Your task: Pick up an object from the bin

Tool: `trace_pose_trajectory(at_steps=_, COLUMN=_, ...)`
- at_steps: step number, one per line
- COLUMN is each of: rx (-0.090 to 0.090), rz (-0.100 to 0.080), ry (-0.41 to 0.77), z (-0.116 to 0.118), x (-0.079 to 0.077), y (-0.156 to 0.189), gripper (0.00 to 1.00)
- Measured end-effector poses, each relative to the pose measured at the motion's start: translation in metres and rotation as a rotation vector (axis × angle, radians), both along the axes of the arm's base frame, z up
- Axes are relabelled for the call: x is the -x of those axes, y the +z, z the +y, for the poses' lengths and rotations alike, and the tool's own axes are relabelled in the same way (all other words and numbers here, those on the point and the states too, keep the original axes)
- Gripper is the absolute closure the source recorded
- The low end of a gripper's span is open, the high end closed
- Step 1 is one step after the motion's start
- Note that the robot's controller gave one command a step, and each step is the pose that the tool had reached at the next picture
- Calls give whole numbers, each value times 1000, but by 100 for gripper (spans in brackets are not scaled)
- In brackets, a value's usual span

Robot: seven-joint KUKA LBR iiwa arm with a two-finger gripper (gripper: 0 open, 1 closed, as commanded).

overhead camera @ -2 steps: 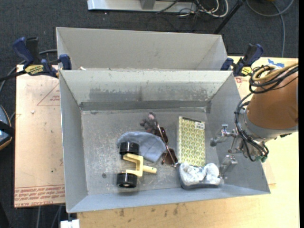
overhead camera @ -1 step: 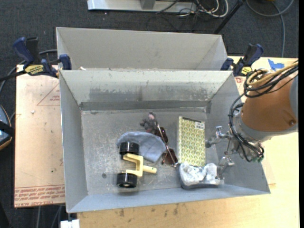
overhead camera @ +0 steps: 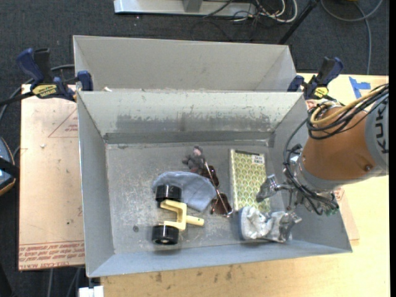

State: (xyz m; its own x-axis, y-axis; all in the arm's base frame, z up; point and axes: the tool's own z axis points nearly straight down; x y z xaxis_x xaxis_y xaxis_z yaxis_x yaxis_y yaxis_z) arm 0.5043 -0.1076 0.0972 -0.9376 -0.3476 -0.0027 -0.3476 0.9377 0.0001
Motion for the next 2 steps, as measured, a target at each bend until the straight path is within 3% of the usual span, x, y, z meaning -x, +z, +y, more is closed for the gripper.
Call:
trace_pose_trajectory(at_steps=1, rx=1, rz=-18, ry=224, z=-11, x=13, y=-17, gripper=0)
trace_pose_trajectory(at_steps=2, rx=10, rz=-6, ry=545, z=33, x=1, y=-22, gripper=100)
